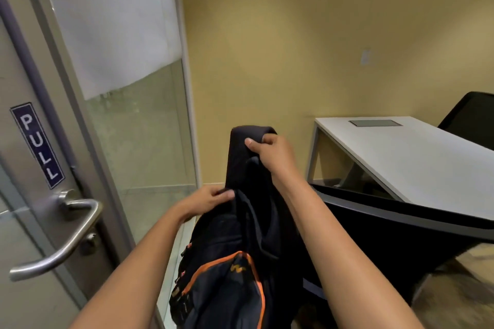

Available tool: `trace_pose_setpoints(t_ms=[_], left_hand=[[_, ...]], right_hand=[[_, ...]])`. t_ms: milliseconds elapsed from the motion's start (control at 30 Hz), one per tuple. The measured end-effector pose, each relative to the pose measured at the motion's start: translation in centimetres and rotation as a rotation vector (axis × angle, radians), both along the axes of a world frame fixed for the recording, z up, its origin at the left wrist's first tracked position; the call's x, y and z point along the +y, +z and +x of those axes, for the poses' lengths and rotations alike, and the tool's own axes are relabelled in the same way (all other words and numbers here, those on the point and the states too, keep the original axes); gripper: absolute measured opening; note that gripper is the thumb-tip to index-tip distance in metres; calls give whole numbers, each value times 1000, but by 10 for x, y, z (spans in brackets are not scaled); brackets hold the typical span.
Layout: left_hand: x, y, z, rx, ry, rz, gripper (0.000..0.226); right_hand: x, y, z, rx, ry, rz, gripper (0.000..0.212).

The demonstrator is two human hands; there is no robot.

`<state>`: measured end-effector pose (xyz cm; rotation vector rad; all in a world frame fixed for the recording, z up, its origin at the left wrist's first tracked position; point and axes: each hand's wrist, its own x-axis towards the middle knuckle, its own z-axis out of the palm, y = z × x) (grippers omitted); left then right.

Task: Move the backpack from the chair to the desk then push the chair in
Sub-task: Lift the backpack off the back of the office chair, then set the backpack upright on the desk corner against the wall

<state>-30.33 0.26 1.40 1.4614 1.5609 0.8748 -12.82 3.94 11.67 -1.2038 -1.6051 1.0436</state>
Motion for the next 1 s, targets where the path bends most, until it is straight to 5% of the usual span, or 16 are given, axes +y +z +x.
trace_pose_setpoints(t_ms=[133,233,400,600,1000], left_hand=[[10,-12,-27,-142,258,152,13],[31,-4,-33,-267,407,307,13],[81,21,-44,-166,597,485,17],[152,57,-76,-102,824,568,25],[289,117,-124,-228,874,693,22]], right_hand=[[32,31,-43,77,37,3,24],[64,48,-67,60,54,5,33],[135,76,-85,6,76,-24,21],[241,108,-94,-115,12,98,49],[370,-29,-90,334,228,35,80]])
